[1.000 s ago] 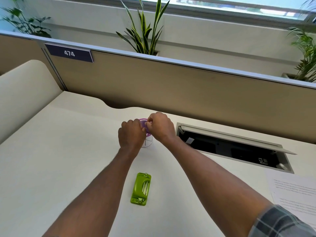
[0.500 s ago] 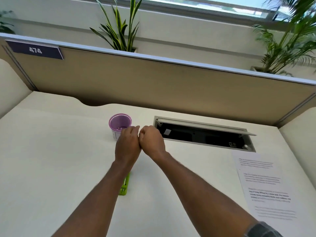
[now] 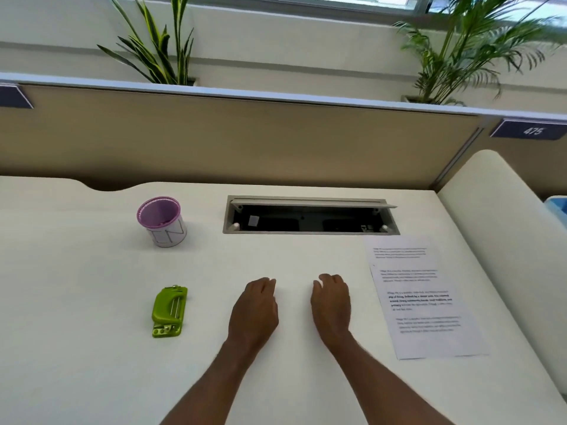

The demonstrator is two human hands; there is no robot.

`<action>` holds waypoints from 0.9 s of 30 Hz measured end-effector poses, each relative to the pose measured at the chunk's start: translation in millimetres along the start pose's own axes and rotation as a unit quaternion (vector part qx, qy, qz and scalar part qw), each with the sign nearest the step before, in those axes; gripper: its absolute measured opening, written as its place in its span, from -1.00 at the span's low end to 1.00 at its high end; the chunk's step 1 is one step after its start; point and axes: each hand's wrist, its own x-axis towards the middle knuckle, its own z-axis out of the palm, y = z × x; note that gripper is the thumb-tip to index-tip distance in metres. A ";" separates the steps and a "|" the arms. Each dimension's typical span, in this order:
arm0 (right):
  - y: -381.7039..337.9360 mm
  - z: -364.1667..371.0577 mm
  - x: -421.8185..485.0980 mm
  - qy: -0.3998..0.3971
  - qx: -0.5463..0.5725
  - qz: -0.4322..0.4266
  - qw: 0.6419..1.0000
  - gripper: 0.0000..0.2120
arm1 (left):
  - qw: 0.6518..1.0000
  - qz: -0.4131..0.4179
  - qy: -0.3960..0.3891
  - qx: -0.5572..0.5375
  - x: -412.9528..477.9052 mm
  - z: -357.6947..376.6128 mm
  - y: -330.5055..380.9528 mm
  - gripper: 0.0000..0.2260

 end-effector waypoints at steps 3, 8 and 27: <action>28.1 -12.7 16.4 -0.008 0.037 0.051 0.998 -0.85 | 1.000 0.009 -0.002 0.001 -2.6 9.5 13.2 -0.62; 38.7 -11.1 29.1 -0.040 0.047 0.014 0.998 -0.54 | 1.000 0.004 -0.005 0.010 2.6 16.5 23.8 -0.63; 27.6 1.3 29.3 -0.079 -0.157 -0.015 0.984 -0.76 | 0.999 -0.030 0.014 0.000 -5.6 11.2 12.1 -0.61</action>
